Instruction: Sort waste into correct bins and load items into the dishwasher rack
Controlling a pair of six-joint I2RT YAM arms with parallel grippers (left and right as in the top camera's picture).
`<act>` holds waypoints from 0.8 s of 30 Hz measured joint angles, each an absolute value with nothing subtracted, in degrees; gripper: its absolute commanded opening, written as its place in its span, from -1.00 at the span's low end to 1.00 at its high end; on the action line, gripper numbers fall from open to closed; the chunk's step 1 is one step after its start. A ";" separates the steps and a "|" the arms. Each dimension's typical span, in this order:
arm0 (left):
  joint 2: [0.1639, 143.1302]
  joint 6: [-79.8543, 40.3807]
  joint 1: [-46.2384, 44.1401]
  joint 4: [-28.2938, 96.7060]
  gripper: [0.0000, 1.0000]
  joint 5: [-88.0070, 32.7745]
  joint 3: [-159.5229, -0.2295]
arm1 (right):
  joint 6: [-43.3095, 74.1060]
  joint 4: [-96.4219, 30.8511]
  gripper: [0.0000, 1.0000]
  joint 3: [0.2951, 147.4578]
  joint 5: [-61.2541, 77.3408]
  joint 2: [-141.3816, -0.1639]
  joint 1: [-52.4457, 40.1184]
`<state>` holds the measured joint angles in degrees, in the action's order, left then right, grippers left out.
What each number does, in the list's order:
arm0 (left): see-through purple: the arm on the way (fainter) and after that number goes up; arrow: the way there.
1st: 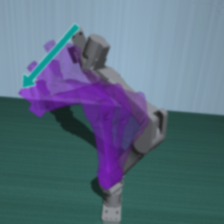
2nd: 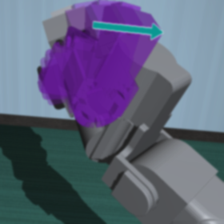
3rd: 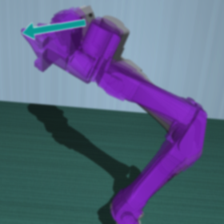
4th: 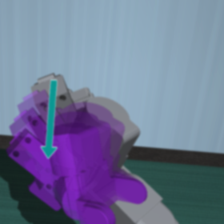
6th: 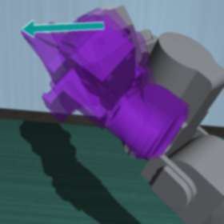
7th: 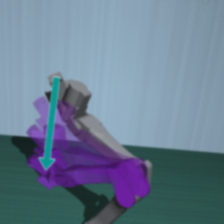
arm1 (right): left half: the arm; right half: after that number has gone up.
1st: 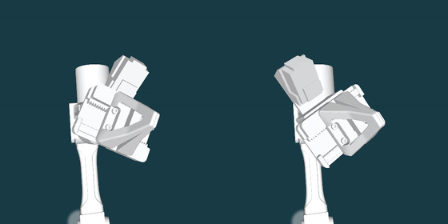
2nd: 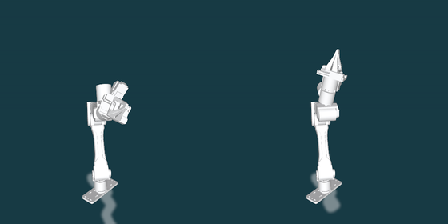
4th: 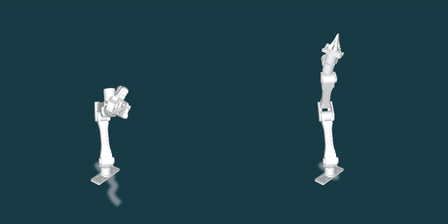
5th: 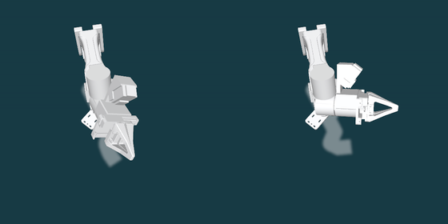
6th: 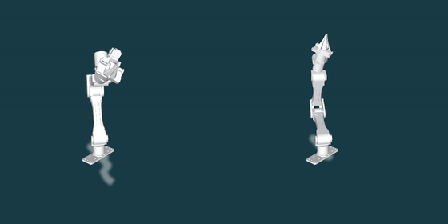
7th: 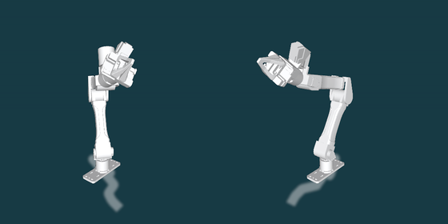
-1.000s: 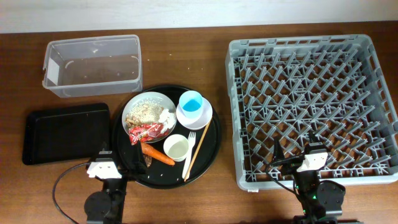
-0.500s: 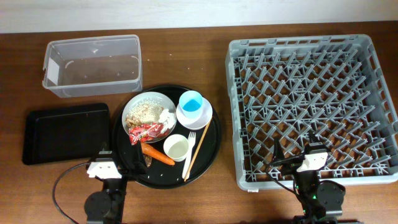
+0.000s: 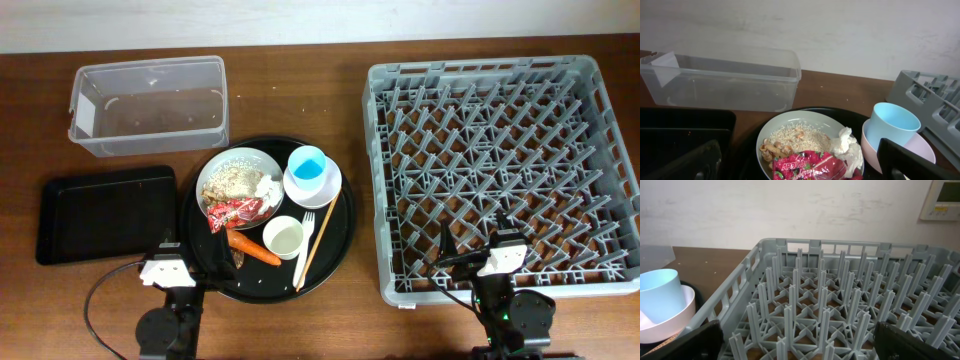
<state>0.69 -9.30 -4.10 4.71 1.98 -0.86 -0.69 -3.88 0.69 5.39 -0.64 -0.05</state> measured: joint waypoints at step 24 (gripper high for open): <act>34.06 -9.28 -4.10 31.70 0.98 -0.86 -32.03 | 6.04 -37.56 0.97 30.63 9.13 -23.94 -0.05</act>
<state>34.06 -9.28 -4.10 31.70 -0.86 -32.03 6.04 -37.56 30.63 9.13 -23.94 -0.05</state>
